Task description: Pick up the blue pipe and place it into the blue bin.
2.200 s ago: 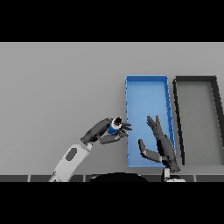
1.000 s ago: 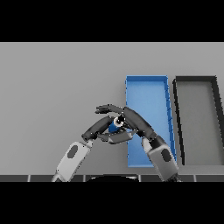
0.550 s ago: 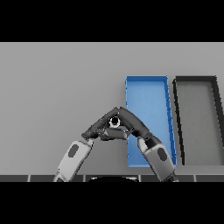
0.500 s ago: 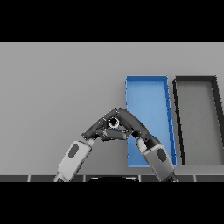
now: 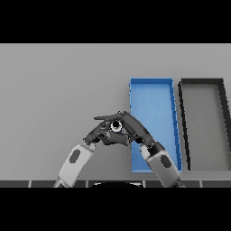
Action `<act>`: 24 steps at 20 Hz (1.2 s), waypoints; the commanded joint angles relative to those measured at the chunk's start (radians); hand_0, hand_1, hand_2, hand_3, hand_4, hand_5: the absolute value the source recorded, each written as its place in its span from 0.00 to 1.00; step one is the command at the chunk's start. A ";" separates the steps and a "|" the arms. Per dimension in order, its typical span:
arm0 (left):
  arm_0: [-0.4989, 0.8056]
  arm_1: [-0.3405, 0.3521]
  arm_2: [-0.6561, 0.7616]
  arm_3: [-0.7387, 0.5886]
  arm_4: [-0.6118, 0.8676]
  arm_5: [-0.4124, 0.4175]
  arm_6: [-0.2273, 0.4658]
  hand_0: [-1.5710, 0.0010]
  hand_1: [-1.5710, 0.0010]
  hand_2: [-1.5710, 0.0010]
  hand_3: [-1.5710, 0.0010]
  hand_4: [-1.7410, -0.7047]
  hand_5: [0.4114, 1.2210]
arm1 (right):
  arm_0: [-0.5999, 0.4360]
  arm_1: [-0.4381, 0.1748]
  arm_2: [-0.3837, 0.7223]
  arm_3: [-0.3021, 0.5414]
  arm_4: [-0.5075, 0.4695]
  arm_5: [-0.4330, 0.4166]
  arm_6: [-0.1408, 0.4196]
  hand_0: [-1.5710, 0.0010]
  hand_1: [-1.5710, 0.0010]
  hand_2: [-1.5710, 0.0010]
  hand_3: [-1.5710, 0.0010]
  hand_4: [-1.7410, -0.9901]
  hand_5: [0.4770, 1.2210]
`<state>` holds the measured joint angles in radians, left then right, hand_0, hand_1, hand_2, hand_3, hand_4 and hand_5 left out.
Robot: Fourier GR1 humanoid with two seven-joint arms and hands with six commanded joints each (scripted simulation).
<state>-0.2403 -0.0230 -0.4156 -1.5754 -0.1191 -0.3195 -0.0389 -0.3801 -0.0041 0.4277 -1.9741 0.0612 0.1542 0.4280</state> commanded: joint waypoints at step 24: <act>0.026 0.001 0.015 0.010 -0.039 -0.063 0.134 1.00 1.00 1.00 1.00 0.81 0.04 | -0.298 -0.050 -0.228 -0.065 -0.368 -0.141 0.179 0.00 0.00 0.00 0.00 0.00 1.00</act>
<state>-0.2152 -0.0222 -0.4009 -1.5656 -0.1579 -0.3825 0.0939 -0.6806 -0.0549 0.1983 -2.0395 -0.3078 0.0105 0.6024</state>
